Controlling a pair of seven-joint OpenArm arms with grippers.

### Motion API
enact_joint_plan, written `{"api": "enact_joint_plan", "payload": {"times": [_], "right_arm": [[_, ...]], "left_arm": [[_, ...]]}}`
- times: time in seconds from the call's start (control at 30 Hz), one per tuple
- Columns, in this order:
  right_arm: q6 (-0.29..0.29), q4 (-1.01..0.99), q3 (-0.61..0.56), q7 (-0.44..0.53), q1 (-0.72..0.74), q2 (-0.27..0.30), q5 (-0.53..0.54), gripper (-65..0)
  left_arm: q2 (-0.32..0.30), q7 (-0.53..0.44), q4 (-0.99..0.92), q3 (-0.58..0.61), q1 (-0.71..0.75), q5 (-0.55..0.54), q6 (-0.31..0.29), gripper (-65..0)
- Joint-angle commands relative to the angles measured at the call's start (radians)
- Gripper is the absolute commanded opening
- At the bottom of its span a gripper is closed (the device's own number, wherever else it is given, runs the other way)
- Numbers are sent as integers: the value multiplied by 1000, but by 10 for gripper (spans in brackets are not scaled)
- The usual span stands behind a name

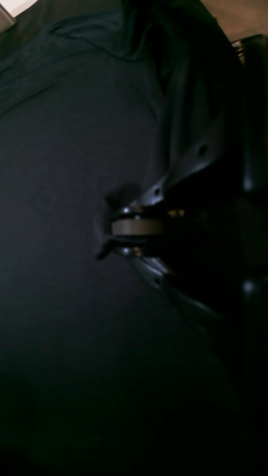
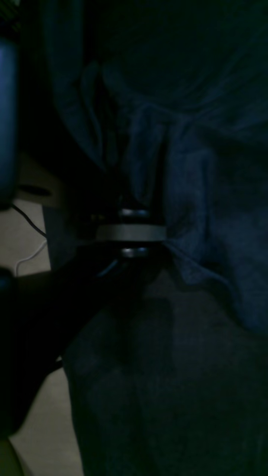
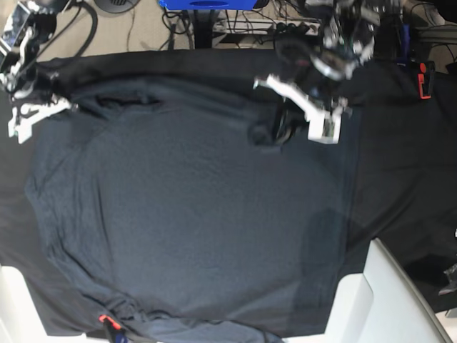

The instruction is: Fold the T-shirt properly

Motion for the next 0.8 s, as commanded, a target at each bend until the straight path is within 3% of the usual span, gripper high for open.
{"api": "enact_joint_plan", "payload": {"times": [0.0,0.1,0.2,0.37,0.77], "right_arm": [[-13,16,3,3,22,17,8,-645],[-37,16,3,-21,62,22,6,-645],[-108,5,2,-63,111,42,6,-645],[-169,-90,2,-87,194,61,6,-645],[-192,-256,0,-76,292,88,6,-647]], "left_arm": [[-5,5,18,-4,-22,-1,-1,-650],[-5,61,14,-5,-71,-3,-1,-650],[0,85,12,-11,-116,-3,-1,-650],[41,148,-26,-50,-190,-3,-1,-650],[91,154,-207,-57,-368,4,-1,-650]]}}
